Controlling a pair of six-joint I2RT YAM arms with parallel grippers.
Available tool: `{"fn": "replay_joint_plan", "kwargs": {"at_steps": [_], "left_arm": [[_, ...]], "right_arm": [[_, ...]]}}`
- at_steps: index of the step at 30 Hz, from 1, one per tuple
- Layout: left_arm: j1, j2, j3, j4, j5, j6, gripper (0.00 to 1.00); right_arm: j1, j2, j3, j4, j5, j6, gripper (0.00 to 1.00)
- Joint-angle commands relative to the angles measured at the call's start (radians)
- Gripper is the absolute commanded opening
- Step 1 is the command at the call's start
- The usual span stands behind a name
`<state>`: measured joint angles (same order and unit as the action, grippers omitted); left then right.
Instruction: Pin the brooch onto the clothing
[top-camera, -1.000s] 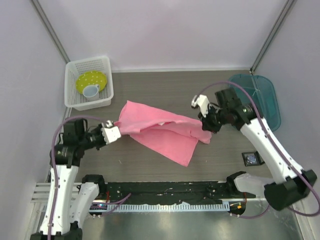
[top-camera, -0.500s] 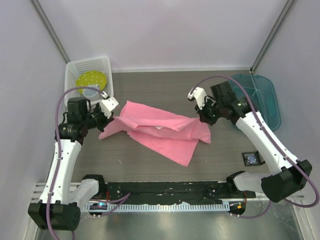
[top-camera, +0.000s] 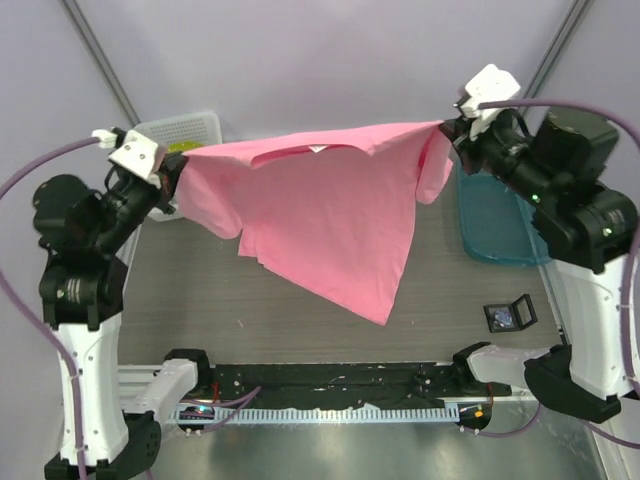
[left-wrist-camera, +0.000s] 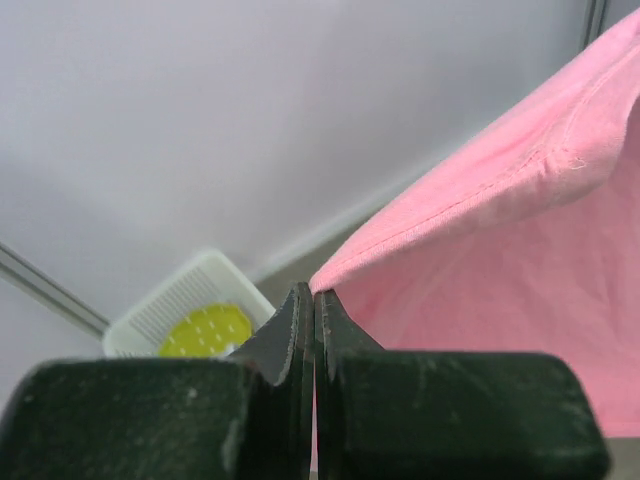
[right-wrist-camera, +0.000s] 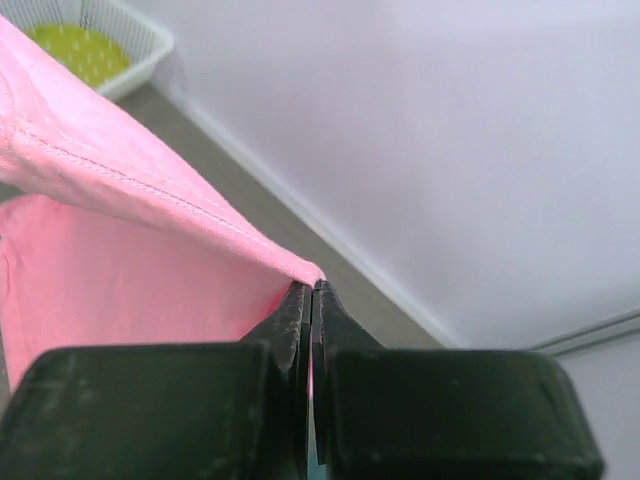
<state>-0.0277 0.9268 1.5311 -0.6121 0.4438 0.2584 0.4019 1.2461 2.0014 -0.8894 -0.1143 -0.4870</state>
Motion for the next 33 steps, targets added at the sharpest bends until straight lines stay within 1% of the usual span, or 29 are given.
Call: {"fn": "replay_joint_plan", "kwargs": {"at_steps": [1, 2, 4, 5, 7, 9, 10, 11, 12, 13, 14, 15, 16, 17, 18, 20, 23, 25, 26, 27, 28, 29, 30, 31, 32, 33], "left_arm": [[0.003, -0.077, 0.126, 0.072, 0.004, -0.093, 0.0], [0.003, -0.11, 0.132, 0.078, 0.015, -0.106, 0.0], [0.003, -0.149, 0.144, 0.097, 0.039, -0.114, 0.0], [0.003, -0.178, 0.15, 0.097, 0.044, -0.113, 0.0], [0.003, -0.2, 0.179, 0.097, 0.052, -0.113, 0.0], [0.005, -0.22, 0.208, 0.097, 0.046, -0.119, 0.0], [0.008, -0.221, 0.245, 0.094, 0.042, -0.12, 0.0], [0.011, -0.223, 0.264, 0.092, 0.039, -0.125, 0.0], [0.015, -0.217, 0.282, 0.092, 0.036, -0.139, 0.0], [0.023, -0.214, 0.325, 0.091, 0.035, -0.145, 0.0], [0.023, -0.206, 0.345, 0.091, 0.032, -0.153, 0.0], [0.055, -0.197, 0.366, 0.089, 0.029, -0.163, 0.0], [0.087, -0.175, 0.386, 0.089, 0.027, -0.169, 0.0], [0.107, -0.161, 0.42, 0.091, 0.036, -0.171, 0.0], [0.148, -0.151, 0.431, 0.091, 0.047, -0.173, 0.0], [0.178, -0.129, 0.432, 0.106, 0.055, -0.182, 0.0], [0.199, -0.114, 0.399, 0.127, 0.053, -0.189, 0.0], [0.201, -0.102, 0.345, 0.127, 0.032, -0.186, 0.0], [0.201, -0.089, 0.322, 0.127, 0.029, -0.185, 0.0], [0.201, -0.085, 0.261, 0.127, 0.036, -0.185, 0.0], [0.201, -0.077, 0.23, 0.127, 0.058, -0.186, 0.0], [0.201, -0.063, 0.189, 0.129, 0.081, -0.191, 0.0], [0.199, -0.057, 0.148, 0.136, 0.108, -0.196, 0.0], [0.199, -0.051, 0.048, 0.175, 0.151, -0.2, 0.0], [0.201, -0.042, 0.003, 0.196, 0.168, -0.209, 0.0], [0.198, -0.011, -0.034, 0.216, 0.177, -0.217, 0.0]], "right_arm": [[-0.003, -0.046, 0.141, 0.026, -0.042, 0.042, 0.01], [-0.005, -0.05, 0.21, 0.015, -0.051, 0.071, 0.01], [-0.003, -0.033, 0.296, -0.046, -0.08, 0.106, 0.01], [-0.003, -0.028, 0.377, -0.066, -0.093, 0.12, 0.01], [-0.012, -0.03, 0.436, -0.106, -0.136, 0.152, 0.01], [-0.069, -0.042, 0.471, -0.114, -0.189, 0.175, 0.01], [-0.099, -0.066, 0.468, -0.106, -0.261, 0.183, 0.01], [-0.18, -0.085, 0.456, -0.092, -0.312, 0.191, 0.01], [-0.227, -0.102, 0.448, -0.048, -0.359, 0.2, 0.01], [-0.286, -0.138, 0.441, -0.013, -0.458, 0.23, 0.01], [-0.345, -0.157, 0.421, 0.074, -0.5, 0.249, 0.01], [-0.477, -0.177, 0.404, 0.126, -0.531, 0.277, 0.01], [-0.532, -0.2, 0.386, 0.183, -0.556, 0.331, 0.01], [-0.575, -0.23, 0.344, 0.281, -0.577, 0.361, 0.01], [-0.648, -0.238, 0.329, 0.317, -0.582, 0.382, 0.01], [-0.687, -0.214, 0.315, 0.343, -0.585, 0.421, 0.01], [-0.71, -0.159, 0.31, 0.287, -0.599, 0.404, 0.01], [-0.712, -0.114, 0.28, 0.273, -0.636, 0.395, 0.01], [-0.712, -0.105, 0.234, 0.264, -0.659, 0.381, 0.01], [-0.712, -0.09, 0.203, 0.262, -0.718, 0.372, 0.01], [-0.712, -0.086, 0.168, 0.264, -0.741, 0.369, 0.01], [-0.712, -0.086, 0.077, 0.285, -0.76, 0.369, 0.01], [-0.712, -0.086, 0.025, 0.299, -0.774, 0.37, 0.01], [-0.712, -0.086, -0.027, 0.317, -0.772, 0.369, 0.01], [-0.7, -0.082, -0.126, 0.343, -0.757, 0.363, 0.01], [-0.678, -0.074, -0.165, 0.34, -0.733, 0.305, 0.01]]}}
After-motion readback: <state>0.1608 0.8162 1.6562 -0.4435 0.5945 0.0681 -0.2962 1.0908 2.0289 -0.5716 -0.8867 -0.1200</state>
